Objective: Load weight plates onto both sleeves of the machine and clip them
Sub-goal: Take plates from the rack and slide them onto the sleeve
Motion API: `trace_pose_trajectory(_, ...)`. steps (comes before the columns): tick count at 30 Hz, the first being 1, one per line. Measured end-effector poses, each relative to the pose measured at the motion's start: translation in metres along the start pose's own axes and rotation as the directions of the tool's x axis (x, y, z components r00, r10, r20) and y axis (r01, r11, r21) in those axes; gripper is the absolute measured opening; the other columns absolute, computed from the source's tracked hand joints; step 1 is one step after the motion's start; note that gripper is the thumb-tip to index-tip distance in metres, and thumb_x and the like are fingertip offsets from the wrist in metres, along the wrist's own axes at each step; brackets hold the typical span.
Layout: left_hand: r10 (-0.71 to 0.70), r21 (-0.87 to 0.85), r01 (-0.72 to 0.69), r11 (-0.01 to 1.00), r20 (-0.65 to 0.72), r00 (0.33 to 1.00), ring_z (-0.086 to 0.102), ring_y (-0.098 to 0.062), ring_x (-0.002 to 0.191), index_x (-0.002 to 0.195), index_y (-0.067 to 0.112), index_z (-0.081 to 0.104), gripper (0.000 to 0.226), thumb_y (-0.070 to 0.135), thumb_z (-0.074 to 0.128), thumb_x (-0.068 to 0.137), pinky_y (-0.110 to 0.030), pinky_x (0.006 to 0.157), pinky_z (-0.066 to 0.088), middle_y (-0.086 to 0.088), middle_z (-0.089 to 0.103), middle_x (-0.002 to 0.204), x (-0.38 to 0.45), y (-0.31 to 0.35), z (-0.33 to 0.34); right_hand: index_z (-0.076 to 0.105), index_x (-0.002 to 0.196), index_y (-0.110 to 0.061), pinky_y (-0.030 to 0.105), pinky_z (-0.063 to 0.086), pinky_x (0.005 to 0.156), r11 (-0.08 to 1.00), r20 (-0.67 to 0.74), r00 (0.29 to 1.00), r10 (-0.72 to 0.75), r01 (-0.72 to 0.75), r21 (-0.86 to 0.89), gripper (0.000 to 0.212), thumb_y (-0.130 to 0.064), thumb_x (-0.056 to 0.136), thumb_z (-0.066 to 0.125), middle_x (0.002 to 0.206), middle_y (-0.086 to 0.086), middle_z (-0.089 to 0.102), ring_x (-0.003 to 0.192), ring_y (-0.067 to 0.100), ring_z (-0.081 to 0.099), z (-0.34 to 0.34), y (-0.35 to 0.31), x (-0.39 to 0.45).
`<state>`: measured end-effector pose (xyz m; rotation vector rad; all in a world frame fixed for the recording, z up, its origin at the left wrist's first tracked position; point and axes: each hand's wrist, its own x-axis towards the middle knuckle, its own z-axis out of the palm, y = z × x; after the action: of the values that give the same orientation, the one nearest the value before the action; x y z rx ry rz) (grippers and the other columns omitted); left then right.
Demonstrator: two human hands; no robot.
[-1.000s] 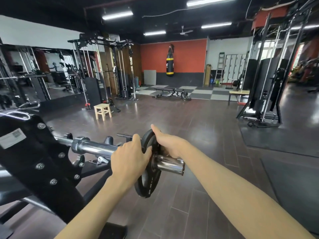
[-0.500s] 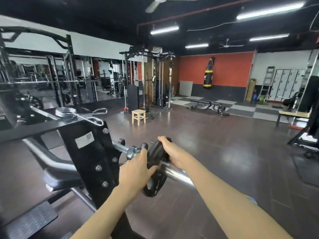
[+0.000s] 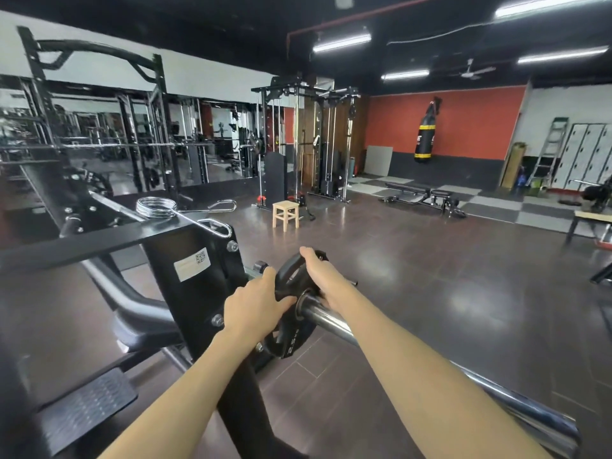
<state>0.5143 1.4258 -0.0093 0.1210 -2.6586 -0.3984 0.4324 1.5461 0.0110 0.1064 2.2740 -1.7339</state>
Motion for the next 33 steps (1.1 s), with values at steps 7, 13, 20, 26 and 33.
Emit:
trace_pose_trajectory(7,-0.143,-0.104,0.146,0.984,0.042,0.989,0.064,-0.018,0.085,0.114,0.020,0.050,0.048,0.063,0.053,0.092,-0.033,0.072,0.055,0.002,0.059,0.106,-0.023,-0.007,-0.014,0.028,0.156,-0.006,0.047,0.025,0.117,0.995,-0.162,0.986,-0.030,0.015,-0.096,0.092,-0.074,0.093,0.031,0.161,0.015,0.029,0.146,0.034,0.029,0.004,-0.004,-0.029)
trace_pose_trajectory(13,-0.391,-0.413,0.411,0.813,0.137,0.910,0.069,-0.016,0.080,0.094,0.022,0.061,0.041,0.059,0.043,0.098,-0.035,0.076,0.060,0.001,0.071,0.090,-0.076,-0.087,-0.081,0.060,0.115,-0.015,0.035,0.044,0.090,0.765,-0.324,0.716,-0.619,0.456,-0.455,0.028,-0.036,0.097,0.053,0.123,0.005,0.051,0.116,0.023,0.045,0.075,-0.004,-0.097)
trace_pose_trajectory(20,-0.648,-0.385,0.522,0.761,-0.409,0.642,0.059,-0.027,0.064,0.068,0.008,0.054,0.051,0.047,0.044,0.099,-0.039,0.062,0.042,0.001,0.058,0.056,-0.230,-0.201,-0.144,0.069,0.097,-0.016,0.021,0.038,0.056,0.591,0.432,0.623,-0.652,0.774,-0.225,0.023,-0.027,0.100,0.050,0.083,-0.004,0.068,0.075,0.013,0.060,0.229,-0.006,-0.189)
trace_pose_trajectory(26,-0.911,-0.675,0.614,0.410,-0.269,0.313,0.069,-0.035,0.077,0.071,0.012,0.062,0.056,0.064,0.041,0.079,-0.050,0.079,0.056,-0.005,0.068,0.068,-0.310,-0.317,-0.171,0.073,0.089,-0.016,0.025,0.036,0.057,0.572,0.091,0.625,-0.776,0.756,-0.318,0.019,-0.025,0.094,0.057,0.089,0.003,0.067,0.080,0.025,0.063,0.309,0.017,-0.240)
trace_pose_trajectory(33,-0.979,-0.736,0.671,-0.084,0.186,0.082,0.050,-0.036,0.130,0.137,0.006,0.052,0.074,0.064,0.047,0.092,-0.046,0.112,0.038,-0.015,0.053,0.144,-0.338,-0.384,-0.117,0.067,0.086,-0.020,0.026,0.038,0.068,0.394,0.552,0.494,-0.672,0.869,-0.299,0.024,-0.026,0.100,0.048,0.096,-0.003,0.066,0.084,0.017,0.057,0.362,0.035,-0.265)
